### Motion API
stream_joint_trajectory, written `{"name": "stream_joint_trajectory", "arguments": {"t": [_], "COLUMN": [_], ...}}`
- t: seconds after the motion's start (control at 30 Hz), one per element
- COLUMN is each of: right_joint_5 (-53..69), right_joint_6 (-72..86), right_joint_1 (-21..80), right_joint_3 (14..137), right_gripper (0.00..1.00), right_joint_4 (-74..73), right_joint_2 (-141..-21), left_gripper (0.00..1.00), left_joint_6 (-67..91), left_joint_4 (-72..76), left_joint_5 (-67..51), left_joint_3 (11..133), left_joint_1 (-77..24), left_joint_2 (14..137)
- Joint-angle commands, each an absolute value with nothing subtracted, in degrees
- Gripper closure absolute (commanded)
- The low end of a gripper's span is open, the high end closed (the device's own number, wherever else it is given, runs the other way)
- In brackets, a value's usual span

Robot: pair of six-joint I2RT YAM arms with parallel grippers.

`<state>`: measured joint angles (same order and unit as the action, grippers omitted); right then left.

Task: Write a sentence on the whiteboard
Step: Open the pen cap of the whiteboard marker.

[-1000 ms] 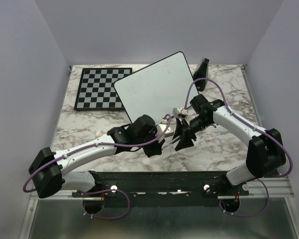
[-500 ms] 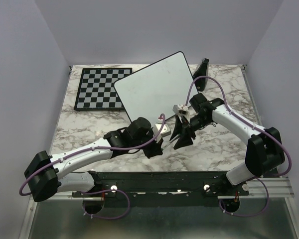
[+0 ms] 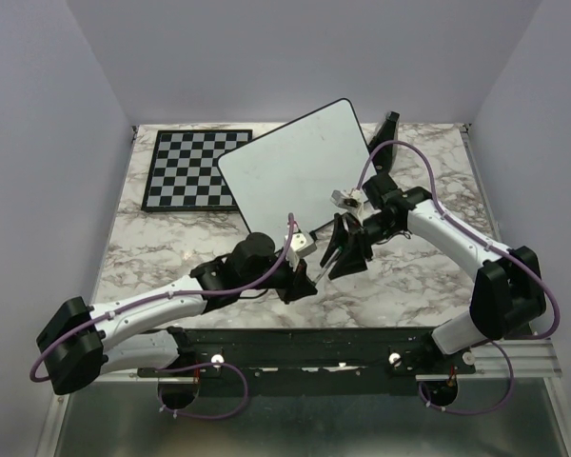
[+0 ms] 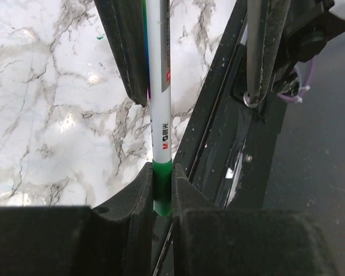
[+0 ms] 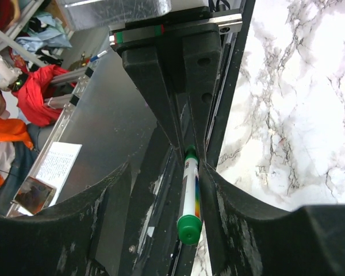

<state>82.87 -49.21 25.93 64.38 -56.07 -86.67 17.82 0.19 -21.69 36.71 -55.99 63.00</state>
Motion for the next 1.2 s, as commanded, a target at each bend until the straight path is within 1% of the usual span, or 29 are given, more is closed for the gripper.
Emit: {"name": "stream_joint_trajectory", "arguments": {"t": [0.0, 0.17, 0.33, 0.5, 0.97, 1.03, 1.1, 1.17], "right_joint_5": [87.2, 85.1, 83.7, 84.0, 82.4, 82.2, 82.1, 82.1], "right_joint_6": [-42.4, -37.7, -35.9, -35.6, -35.4, -35.5, -35.9, -36.3], "right_joint_1": [26.5, 26.5, 26.5, 26.5, 26.5, 26.5, 26.5, 26.5], "right_joint_3": [63.5, 62.8, 62.6, 62.2, 62.0, 62.0, 61.9, 61.9], "right_gripper": [0.42, 0.45, 0.54, 0.56, 0.57, 0.57, 0.53, 0.52], "right_joint_4": [-50.7, -46.9, -45.4, -45.0, -44.6, -44.5, -44.6, -44.7], "right_joint_2": [-85.8, -85.3, -85.1, -85.3, -85.6, -85.6, -85.7, -85.6], "left_gripper": [1.00, 1.00, 1.00, 1.00, 1.00, 1.00, 1.00, 1.00], "left_joint_6": [21.8, 22.1, 21.4, 21.5, 22.6, 22.6, 22.6, 22.5], "left_joint_4": [7.3, 8.0, 6.0, 7.0, 8.8, 8.6, 8.4, 8.1], "left_joint_5": [-20.9, -20.5, -20.0, -19.9, -19.5, -19.1, -19.1, -19.1], "left_joint_3": [34.9, 34.1, 35.0, 35.4, 35.6, 35.6, 35.5, 35.6], "left_joint_1": [-55.9, -55.9, -55.9, -55.9, -55.9, -55.9, -55.8, -55.8], "left_joint_2": [61.4, 61.0, 62.1, 62.3, 63.4, 63.0, 63.1, 63.0]}}
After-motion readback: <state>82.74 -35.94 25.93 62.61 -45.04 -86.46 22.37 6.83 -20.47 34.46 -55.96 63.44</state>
